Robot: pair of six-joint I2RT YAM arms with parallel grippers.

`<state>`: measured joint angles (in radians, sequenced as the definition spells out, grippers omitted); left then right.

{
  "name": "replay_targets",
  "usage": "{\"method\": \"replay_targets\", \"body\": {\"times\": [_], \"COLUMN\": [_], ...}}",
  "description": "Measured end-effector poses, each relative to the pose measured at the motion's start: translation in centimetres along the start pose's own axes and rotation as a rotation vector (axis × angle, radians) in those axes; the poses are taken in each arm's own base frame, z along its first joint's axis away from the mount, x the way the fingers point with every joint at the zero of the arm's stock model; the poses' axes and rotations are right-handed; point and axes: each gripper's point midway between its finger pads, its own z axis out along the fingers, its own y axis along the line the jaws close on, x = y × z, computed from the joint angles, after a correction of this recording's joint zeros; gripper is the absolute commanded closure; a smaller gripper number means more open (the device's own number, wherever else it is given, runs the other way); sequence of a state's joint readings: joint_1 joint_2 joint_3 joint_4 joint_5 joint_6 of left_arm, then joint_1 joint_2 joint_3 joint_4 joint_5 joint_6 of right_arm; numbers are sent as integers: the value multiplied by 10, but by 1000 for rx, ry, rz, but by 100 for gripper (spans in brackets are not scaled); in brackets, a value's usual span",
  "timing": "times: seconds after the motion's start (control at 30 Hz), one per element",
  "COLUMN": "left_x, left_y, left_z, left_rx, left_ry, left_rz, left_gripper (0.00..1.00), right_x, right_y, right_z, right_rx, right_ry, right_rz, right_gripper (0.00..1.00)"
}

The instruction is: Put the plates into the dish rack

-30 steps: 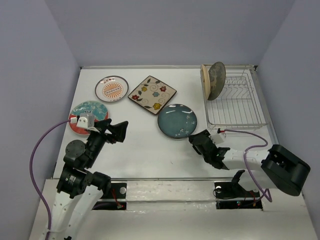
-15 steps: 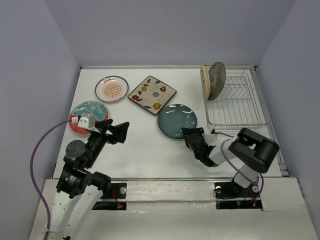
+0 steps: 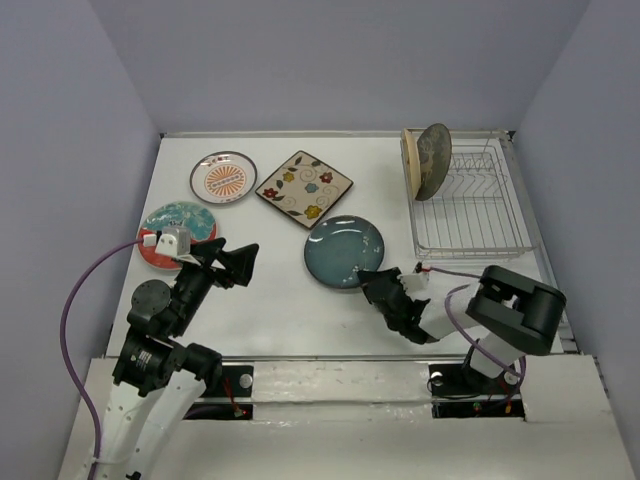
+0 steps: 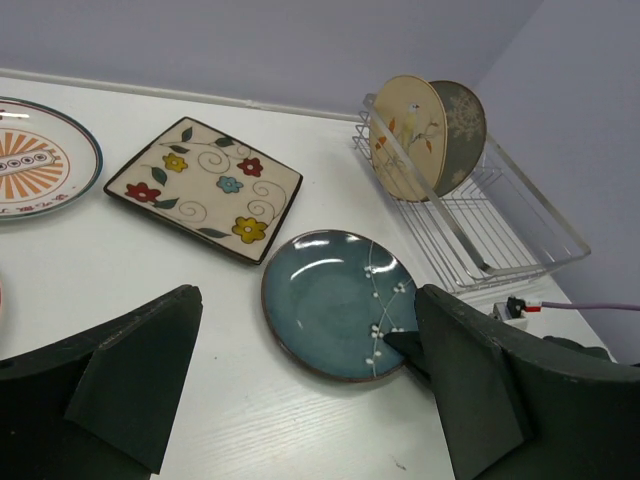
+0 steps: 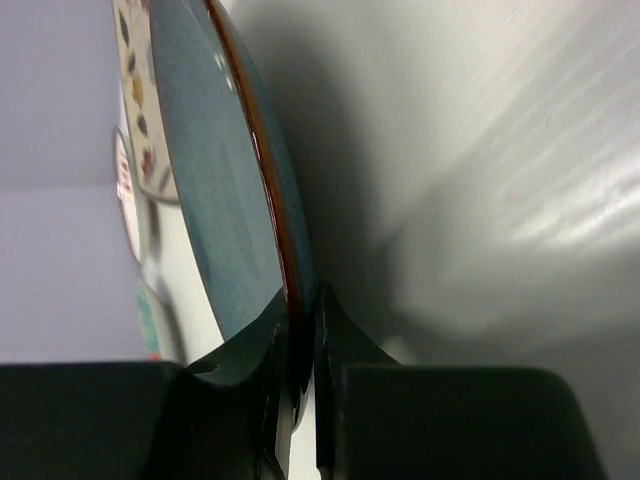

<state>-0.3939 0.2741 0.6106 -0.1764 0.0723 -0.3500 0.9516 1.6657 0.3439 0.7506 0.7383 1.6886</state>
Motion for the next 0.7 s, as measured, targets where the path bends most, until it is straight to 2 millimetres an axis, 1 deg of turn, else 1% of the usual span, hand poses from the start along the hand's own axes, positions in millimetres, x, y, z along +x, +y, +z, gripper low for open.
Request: {"method": "replay_targets", "body": {"times": [0.1, 0.13, 0.2, 0.27, 0.3, 0.33, 0.37, 0.4, 0.43, 0.5, 0.53, 0.57, 0.6, 0.63, 0.67, 0.7], "left_x": [0, 0, 0, 0, 0, 0, 0, 0, 0, 0, 0, 1, 1, 1, 1, 1], "left_y": [0, 0, 0, 0, -1, -1, -1, -1, -1, -1, -1, -1, -1, 0, 0, 0], "left_z": [0, 0, 0, 0, 0, 0, 0, 0, 0, 0, 0, 0, 0, 0, 0, 0], "left_rx": [0, 0, 0, 1, 3, 3, 3, 2, 3, 2, 2, 2, 2, 2, 2, 2], "left_ry": [0, 0, 0, 1, 2, 2, 2, 2, 2, 2, 2, 3, 3, 4, 4, 4], "left_rz": [0, 0, 0, 0, 0, 0, 0, 0, 0, 0, 0, 0, 0, 0, 0, 0], "left_gripper": [1, 1, 1, 1, 1, 1, 1, 1, 1, 1, 1, 1, 1, 1, 1, 1], "right_x": [11, 17, 24, 29, 28, 22, 18, 10, -1, -24, -35, -59, -71, -95, -123, -142], "right_y": [6, 9, 23, 47, 62, 81, 91, 110, 136, 179, 196, 222, 236, 262, 285, 301], "right_z": [-25, -38, -54, -67, -72, -77, -80, -83, -86, -85, -85, -82, -82, -83, -82, -83], "right_rx": [-7, -9, -32, -81, -115, -159, -179, -210, -241, -282, -293, -287, -285, -281, -263, -251], "right_ry": [27, 40, 48, 64, 58, 37, 20, -7, -47, -116, -149, -222, -256, -327, -402, -451], "right_rz": [-163, -259, -411, -525, -587, -660, -699, -748, -802, -867, -896, -945, -956, -978, -1007, -1016], "right_gripper": [93, 93, 93, 93, 93, 93, 93, 93, 93, 93, 93, 93, 93, 93, 93, 93]}}
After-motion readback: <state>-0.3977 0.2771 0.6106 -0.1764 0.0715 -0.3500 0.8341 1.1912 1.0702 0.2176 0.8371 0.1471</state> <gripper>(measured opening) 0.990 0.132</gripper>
